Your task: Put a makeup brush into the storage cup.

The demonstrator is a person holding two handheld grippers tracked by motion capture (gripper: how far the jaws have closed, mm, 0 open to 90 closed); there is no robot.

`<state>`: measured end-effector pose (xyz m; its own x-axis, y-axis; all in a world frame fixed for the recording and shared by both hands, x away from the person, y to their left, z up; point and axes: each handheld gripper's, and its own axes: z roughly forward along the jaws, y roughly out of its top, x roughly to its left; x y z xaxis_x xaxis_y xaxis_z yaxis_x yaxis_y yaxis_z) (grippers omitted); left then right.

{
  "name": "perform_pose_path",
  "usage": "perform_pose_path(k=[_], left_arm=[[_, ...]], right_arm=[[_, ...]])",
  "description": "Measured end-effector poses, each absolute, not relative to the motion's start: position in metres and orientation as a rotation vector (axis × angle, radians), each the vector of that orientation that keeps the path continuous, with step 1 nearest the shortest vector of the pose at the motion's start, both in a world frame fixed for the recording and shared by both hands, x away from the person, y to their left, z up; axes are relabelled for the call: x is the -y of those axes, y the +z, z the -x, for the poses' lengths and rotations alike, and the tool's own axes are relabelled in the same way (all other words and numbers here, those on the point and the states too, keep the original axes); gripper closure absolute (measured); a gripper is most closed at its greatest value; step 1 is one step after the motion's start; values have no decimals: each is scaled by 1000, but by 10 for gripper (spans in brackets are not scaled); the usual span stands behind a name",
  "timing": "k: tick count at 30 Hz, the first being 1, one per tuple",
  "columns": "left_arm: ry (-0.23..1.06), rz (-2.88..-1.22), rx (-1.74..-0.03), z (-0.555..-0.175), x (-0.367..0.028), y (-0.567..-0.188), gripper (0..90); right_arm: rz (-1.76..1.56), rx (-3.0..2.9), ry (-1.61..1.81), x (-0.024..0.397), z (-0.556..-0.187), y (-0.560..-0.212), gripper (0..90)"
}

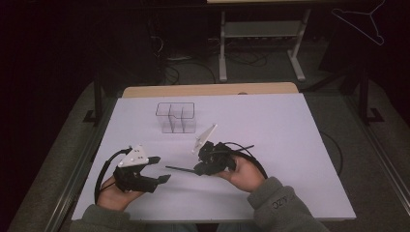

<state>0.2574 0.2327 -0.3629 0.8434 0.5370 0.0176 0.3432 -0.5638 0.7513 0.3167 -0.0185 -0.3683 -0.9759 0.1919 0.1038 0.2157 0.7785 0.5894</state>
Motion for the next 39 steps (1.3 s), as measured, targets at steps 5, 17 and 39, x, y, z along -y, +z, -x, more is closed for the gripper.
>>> perform_pose_path(k=[5,17,39], left_arm=[[299,-2324,-513,-259,-214,-354,369],[206,-2486,-319,-259,-180,-353,499],[16,-2626,-144,-254,-153,-364,821]], right_arm=[[257,2936,-952,24,-307,-359,826],[147,2930,-917,37,-292,-349,826],[12,2904,-848,31,-282,-352,826]])
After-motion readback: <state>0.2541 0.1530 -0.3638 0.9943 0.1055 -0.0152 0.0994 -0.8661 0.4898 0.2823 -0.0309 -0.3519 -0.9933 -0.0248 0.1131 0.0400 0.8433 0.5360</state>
